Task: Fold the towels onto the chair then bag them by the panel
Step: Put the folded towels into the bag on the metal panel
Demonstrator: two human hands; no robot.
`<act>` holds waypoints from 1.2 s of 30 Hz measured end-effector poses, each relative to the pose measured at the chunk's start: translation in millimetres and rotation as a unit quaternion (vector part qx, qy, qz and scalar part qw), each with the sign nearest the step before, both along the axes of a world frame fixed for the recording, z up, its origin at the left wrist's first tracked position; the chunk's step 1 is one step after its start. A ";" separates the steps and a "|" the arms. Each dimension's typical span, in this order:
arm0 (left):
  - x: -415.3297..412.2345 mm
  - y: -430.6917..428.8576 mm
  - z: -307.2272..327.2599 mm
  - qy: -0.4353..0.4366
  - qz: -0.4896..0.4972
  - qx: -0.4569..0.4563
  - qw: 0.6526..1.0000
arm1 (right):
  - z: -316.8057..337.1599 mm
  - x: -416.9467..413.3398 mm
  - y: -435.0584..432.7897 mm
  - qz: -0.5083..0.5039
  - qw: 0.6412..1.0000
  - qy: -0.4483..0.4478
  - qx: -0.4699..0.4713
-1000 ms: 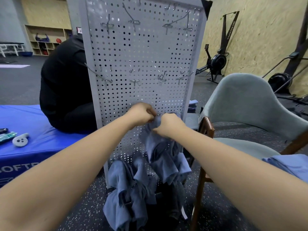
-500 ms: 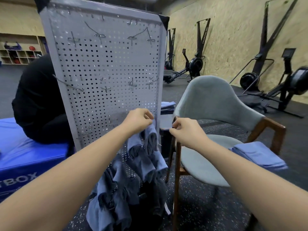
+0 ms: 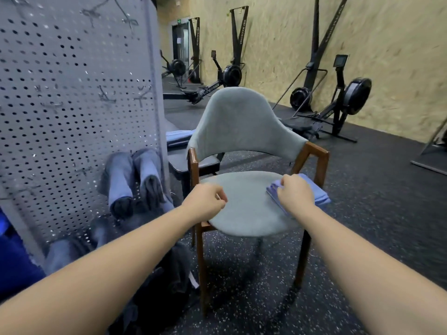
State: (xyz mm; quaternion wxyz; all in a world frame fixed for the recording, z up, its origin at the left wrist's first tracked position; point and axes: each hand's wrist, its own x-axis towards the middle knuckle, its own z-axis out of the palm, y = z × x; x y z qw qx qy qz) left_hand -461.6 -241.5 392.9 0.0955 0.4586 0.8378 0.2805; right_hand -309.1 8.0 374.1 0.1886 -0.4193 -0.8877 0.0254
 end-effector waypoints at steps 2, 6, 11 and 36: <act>7.4 2.9 -15.9 0.028 -0.029 -0.035 0.999 | -11.7 10.6 14.0 -0.011 0.998 -0.044 0.035; 14.7 8.0 -31.0 0.047 -0.051 -0.061 0.996 | -27.7 23.1 26.9 -0.019 0.990 -0.123 0.061; 15.7 11.0 -39.1 0.064 -0.059 -0.073 0.994 | -31.0 26.3 35.0 -0.034 0.993 -0.096 0.064; 4.6 -20.4 9.7 -0.261 0.104 0.213 0.936 | 51.2 -6.8 -134.0 0.230 0.957 0.129 -0.121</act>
